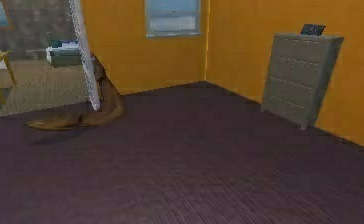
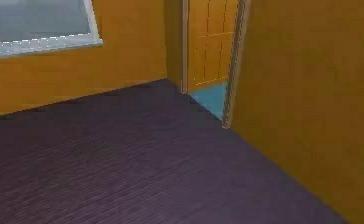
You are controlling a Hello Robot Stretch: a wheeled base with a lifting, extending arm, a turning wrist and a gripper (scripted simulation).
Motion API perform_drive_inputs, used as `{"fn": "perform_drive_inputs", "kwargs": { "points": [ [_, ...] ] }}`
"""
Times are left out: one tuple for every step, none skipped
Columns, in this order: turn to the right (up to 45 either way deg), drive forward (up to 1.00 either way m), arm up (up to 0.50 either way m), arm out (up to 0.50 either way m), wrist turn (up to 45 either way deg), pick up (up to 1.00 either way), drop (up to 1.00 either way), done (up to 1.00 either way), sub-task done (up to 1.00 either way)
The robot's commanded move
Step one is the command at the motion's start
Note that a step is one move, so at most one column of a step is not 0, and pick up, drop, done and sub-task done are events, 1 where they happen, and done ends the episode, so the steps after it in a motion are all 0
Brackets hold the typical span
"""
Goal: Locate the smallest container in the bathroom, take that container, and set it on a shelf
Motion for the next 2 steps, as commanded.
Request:
{"fn": "perform_drive_inputs", "kwargs": {
  "points": [
    [-36.0,0.00,0.00,0.00,0.0,0.00,0.00,0.00,0.00],
    [0.0,1.00,0.00,0.00,0.0,0.00,0.00,0.00,0.00]
  ]
}}
